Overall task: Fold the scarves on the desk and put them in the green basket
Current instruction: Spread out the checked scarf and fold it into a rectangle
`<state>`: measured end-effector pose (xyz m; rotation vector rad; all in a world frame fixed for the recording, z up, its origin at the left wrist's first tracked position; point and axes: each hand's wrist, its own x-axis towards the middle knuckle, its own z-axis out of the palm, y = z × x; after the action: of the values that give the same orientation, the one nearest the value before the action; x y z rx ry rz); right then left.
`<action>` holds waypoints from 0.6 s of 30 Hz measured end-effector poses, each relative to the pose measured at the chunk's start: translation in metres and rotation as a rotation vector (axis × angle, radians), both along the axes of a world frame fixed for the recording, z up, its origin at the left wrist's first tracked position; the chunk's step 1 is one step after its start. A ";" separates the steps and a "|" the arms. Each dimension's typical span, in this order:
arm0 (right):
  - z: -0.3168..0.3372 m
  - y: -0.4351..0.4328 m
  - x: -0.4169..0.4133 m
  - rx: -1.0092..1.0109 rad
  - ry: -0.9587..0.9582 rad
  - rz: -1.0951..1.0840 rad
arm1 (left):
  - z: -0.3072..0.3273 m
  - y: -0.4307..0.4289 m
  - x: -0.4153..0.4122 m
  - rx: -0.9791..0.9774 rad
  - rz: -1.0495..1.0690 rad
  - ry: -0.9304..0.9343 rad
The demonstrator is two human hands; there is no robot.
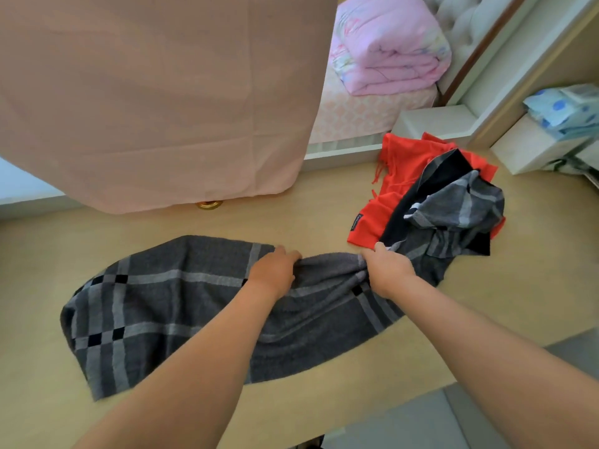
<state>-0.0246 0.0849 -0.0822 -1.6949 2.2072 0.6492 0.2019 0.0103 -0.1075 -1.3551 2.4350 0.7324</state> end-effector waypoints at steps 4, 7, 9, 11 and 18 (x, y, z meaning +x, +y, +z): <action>0.002 -0.008 0.006 -0.161 -0.092 0.029 | 0.015 -0.007 0.010 -0.027 0.185 0.126; 0.012 -0.021 0.027 -0.306 -0.279 -0.041 | 0.034 -0.013 0.030 -0.193 0.463 0.209; 0.021 -0.032 0.048 -0.384 -0.426 -0.035 | 0.046 -0.017 0.046 -0.300 0.573 0.184; 0.031 -0.041 0.073 -0.425 -0.567 0.027 | 0.055 -0.019 0.063 -0.364 0.650 0.106; 0.027 -0.031 0.120 -0.386 -0.607 0.090 | 0.047 -0.006 0.092 -0.401 0.283 0.055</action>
<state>0.0959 0.0536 -0.0548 -1.8521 1.8883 -0.2805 0.2942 0.0044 -0.0604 -1.8784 2.5567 0.3475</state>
